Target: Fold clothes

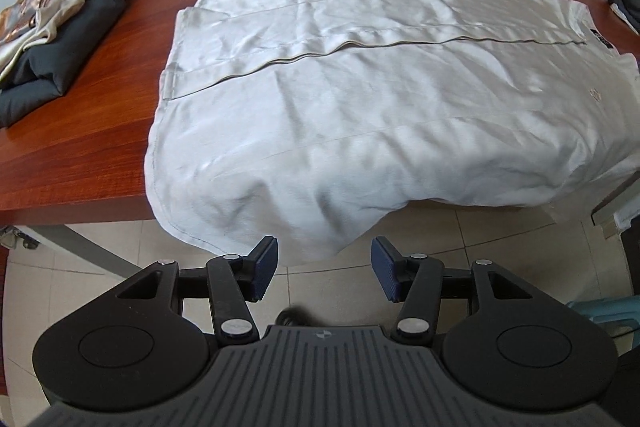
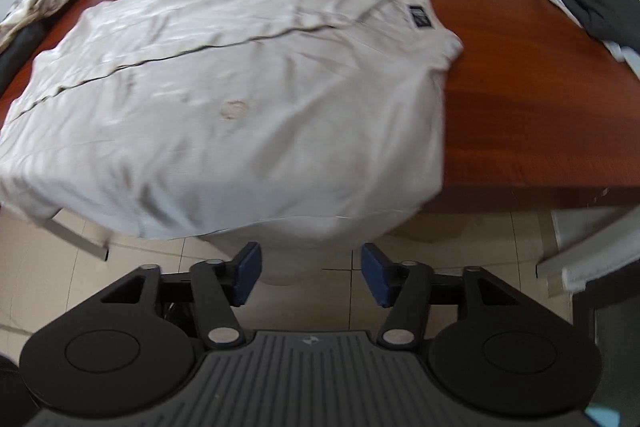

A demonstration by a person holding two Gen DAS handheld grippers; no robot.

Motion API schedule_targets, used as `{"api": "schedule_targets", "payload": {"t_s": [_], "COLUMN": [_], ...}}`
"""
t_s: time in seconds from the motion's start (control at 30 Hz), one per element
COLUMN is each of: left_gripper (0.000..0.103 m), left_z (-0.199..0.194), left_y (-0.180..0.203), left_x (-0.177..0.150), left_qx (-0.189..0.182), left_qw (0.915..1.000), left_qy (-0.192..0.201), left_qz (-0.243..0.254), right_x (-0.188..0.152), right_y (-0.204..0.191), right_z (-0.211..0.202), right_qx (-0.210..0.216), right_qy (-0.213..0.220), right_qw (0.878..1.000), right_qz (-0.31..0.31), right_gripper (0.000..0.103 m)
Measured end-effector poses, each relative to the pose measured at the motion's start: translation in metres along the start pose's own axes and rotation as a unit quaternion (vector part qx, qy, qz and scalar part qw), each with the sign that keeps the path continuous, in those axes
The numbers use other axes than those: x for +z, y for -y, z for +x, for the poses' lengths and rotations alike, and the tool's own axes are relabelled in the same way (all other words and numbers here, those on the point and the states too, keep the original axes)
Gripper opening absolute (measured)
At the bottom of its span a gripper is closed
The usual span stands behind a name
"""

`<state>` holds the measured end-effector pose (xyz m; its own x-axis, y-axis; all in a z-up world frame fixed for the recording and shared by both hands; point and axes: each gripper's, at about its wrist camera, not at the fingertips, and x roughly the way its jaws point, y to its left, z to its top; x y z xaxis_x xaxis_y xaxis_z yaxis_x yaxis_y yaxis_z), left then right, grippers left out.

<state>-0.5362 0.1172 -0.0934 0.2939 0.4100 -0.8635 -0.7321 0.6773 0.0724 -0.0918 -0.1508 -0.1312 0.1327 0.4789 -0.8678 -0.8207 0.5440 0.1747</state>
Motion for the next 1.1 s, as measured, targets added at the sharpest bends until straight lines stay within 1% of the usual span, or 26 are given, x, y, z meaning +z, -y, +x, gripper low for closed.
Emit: {"api": "schedule_targets", "payload": {"t_s": [0.03,0.1,0.2,0.27,0.37,0.5,0.53,0.6,0.63,0.7,0.73,0.8,0.9,1.0,1.1], "left_gripper": [0.055,0.055,0.055,0.055,0.055,0.055,0.055,0.055,0.055,0.055,0.055,0.055,0.055,0.055,0.055], "left_z": [-0.002,-0.005,-0.009,-0.013,-0.017,-0.016,-0.015,-0.011,-0.009,-0.004,0.001,0.01,0.026,0.043,0.058], "left_y": [0.002,0.006,0.011,0.015,0.017,0.014,0.013,0.008,0.007,0.004,0.003,0.002,0.003,0.0,-0.007], "left_x": [0.0,0.001,0.001,-0.001,-0.006,-0.013,-0.014,-0.018,-0.018,-0.021,-0.024,-0.029,-0.037,-0.047,-0.056], "left_qx": [0.0,-0.001,-0.003,-0.004,-0.009,-0.015,-0.015,-0.013,-0.013,-0.012,-0.012,-0.011,-0.01,-0.016,-0.028], "left_qw": [1.0,0.9999,0.9997,0.9995,0.9995,0.9992,0.9993,0.9995,0.9996,0.9997,0.9998,0.9997,0.9992,0.9973,0.9919], "left_qy": [0.0,-0.001,-0.001,0.001,-0.002,-0.012,-0.014,-0.018,-0.018,-0.019,-0.018,-0.018,-0.014,-0.011,-0.005], "left_qz": [0.004,0.012,0.023,0.03,0.031,0.034,0.033,0.022,0.019,0.007,-0.003,-0.015,-0.035,-0.071,-0.123], "right_x": [0.0,0.001,0.002,0.003,0.004,0.006,0.007,0.009,0.01,0.011,0.011,0.012,0.017,0.02,0.026], "right_y": [0.004,0.013,0.025,0.029,0.031,0.027,0.027,0.025,0.024,0.022,0.021,0.018,0.015,0.011,0.005], "right_z": [0.005,0.015,0.03,0.035,0.046,0.057,0.058,0.06,0.061,0.06,0.059,0.055,0.046,0.036,0.026], "right_qx": [0.001,0.002,0.014,0.024,0.041,0.054,0.059,0.072,0.075,0.079,0.081,0.08,0.079,0.077,0.07], "right_qy": [0.003,0.011,0.025,0.03,0.033,0.033,0.031,0.022,0.018,0.009,0.005,-0.002,-0.008,-0.01,-0.012], "right_qw": [1.0,1.0,0.998,0.997,0.996,0.997,0.997,0.996,0.996,0.996,0.996,0.997,0.997,0.997,0.997], "right_qz": [0.009,0.028,0.058,0.067,0.069,0.047,0.045,0.041,0.039,0.034,0.03,0.022,0.012,-0.001,-0.019], "right_gripper": [0.068,0.072,0.073,0.073,0.073,0.072,0.069,0.049,0.045,0.032,0.029,0.018,0.009,0.003,0.002]}}
